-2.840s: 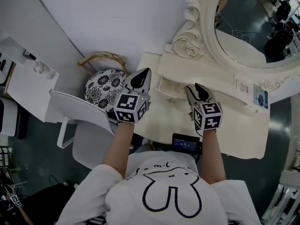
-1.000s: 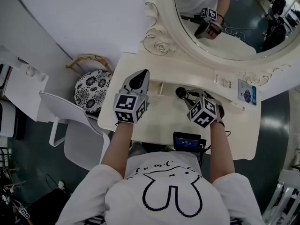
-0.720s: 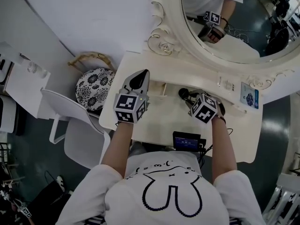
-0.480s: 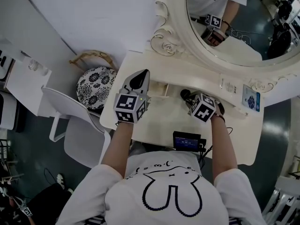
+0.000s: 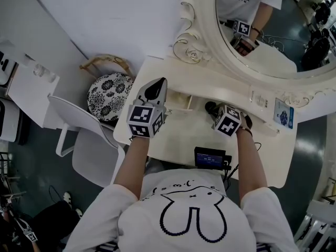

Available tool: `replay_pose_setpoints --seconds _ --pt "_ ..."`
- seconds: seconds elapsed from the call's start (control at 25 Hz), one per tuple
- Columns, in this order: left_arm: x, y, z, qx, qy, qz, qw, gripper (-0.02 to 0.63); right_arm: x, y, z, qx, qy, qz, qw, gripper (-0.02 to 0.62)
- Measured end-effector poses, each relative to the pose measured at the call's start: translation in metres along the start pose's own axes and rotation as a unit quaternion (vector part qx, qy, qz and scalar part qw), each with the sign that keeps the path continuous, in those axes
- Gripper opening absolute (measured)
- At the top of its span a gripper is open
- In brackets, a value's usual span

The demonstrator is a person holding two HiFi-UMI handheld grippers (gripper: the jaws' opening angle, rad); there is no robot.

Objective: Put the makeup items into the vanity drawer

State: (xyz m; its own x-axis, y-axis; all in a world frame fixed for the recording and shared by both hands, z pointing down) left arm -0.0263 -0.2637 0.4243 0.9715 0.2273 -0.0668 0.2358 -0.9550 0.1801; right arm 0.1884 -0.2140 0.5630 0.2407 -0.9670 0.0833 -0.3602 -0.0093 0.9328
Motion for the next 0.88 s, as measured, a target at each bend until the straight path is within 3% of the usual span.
replay_pose_setpoints --seconds 0.64,0.88 --pt "0.01 -0.002 0.005 0.007 0.003 -0.032 0.9995 0.005 -0.008 -0.033 0.005 0.009 0.003 -0.032 0.999 0.003" --pt "0.011 -0.009 0.011 0.013 0.007 -0.043 0.999 0.005 -0.014 -0.051 0.012 0.012 -0.005 -0.067 0.998 0.003"
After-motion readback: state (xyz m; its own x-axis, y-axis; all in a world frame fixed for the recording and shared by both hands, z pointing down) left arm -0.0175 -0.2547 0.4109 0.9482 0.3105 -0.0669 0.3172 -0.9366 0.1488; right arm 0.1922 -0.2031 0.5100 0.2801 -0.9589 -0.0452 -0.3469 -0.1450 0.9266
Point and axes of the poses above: the fingertips, and each gripper's own axes: y forward along the fingers, x to its right, z out of its top, the point moved 4 cm from there along -y, backward along the fingers, and after that the axes turned 15 degrees about z, right-handed, at the moved point
